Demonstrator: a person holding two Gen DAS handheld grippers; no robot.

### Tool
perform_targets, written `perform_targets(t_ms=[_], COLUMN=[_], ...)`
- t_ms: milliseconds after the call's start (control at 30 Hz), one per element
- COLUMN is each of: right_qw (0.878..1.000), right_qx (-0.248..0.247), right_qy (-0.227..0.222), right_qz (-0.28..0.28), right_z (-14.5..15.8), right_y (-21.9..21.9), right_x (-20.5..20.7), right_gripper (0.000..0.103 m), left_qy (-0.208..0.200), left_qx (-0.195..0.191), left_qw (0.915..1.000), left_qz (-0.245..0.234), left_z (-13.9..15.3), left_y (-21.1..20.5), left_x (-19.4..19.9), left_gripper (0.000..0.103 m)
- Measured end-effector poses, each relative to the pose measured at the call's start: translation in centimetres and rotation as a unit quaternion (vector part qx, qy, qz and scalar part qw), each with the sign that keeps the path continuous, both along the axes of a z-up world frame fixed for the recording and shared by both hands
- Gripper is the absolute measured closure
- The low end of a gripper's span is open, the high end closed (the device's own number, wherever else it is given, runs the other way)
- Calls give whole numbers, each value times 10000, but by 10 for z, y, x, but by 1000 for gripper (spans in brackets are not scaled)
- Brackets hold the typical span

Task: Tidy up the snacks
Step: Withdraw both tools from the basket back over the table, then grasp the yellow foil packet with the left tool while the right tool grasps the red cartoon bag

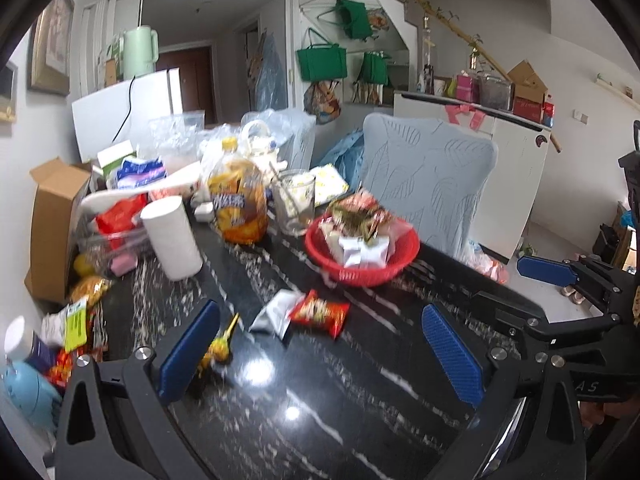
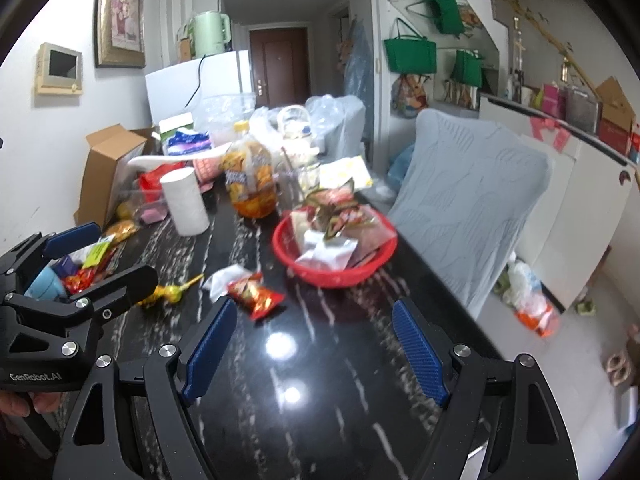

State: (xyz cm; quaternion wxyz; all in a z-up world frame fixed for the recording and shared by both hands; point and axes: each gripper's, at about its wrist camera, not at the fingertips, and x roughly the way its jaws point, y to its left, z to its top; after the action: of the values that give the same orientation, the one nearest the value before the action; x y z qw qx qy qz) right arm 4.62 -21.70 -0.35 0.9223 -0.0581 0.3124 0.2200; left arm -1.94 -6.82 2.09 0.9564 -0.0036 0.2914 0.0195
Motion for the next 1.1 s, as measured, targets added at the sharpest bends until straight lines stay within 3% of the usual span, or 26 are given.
perform_targets(t_ms=[500, 833, 1100], right_qw=[9967, 9891, 9860], right_qx=[-124, -136, -199], right_qy=[570, 872, 1035], right_qz=[566, 1178, 1291], right_z=[-51, -74, -89], right_y=[43, 88, 109], right_x=[-9, 6, 30], right_gripper=[22, 22, 22], left_qy=[697, 665, 767], left_qx=[-339, -646, -633], left_qw=[9958, 9904, 9875], left_qz=[492, 1029, 1223], left_z=[-51, -59, -74], left_y=[50, 100, 123], left_x=[-20, -15, 13], left_gripper=[1, 1, 1])
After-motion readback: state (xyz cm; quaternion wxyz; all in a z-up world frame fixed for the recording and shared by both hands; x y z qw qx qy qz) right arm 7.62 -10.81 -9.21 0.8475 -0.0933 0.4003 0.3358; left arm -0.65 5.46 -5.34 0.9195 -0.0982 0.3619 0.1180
